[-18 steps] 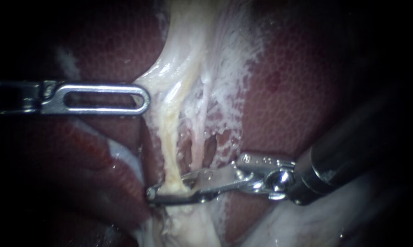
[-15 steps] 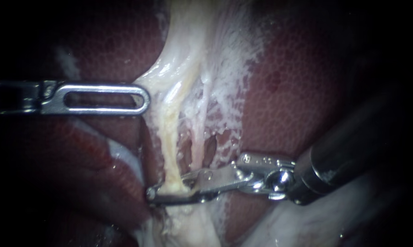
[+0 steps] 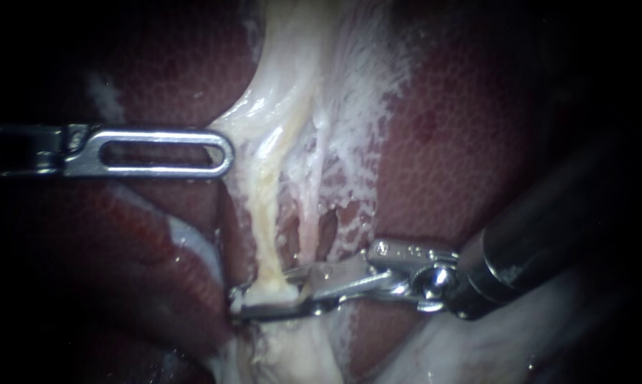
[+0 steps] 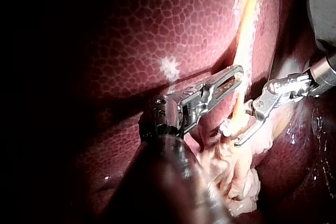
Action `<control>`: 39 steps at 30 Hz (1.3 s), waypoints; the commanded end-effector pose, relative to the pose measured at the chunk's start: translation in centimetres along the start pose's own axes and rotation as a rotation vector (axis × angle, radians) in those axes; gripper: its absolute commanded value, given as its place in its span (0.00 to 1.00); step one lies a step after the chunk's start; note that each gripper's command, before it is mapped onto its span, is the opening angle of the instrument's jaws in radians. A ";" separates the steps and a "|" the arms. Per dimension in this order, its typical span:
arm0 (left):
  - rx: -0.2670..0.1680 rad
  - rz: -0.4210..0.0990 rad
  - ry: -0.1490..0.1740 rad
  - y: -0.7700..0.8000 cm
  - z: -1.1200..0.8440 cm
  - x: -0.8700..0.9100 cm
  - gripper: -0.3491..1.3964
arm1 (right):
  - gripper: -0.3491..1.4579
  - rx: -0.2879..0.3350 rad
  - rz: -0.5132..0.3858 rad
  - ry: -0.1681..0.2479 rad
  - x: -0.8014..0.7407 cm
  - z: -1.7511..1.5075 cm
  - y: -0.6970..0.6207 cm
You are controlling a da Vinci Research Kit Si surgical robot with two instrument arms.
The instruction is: Going back first clip left tube
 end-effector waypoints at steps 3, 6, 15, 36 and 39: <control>0.000 0.000 0.000 0.00 0.00 0.00 0.00 | 0.48 0.005 -0.063 0.011 0.02 0.01 0.02; 0.000 0.000 0.000 0.00 0.00 0.00 0.00 | 0.50 0.010 -0.121 0.027 0.05 0.03 0.03; -0.001 0.000 0.000 -0.01 0.00 0.00 0.00 | 0.52 0.006 -0.244 0.039 0.07 0.06 0.07; -0.001 0.001 -0.001 0.00 0.00 0.01 0.00 | 0.52 -0.015 -0.289 0.047 0.10 -0.40 0.03; -0.001 0.001 -0.001 0.00 0.00 0.01 0.00 | 0.52 -0.027 -0.284 0.050 0.14 -0.58 0.01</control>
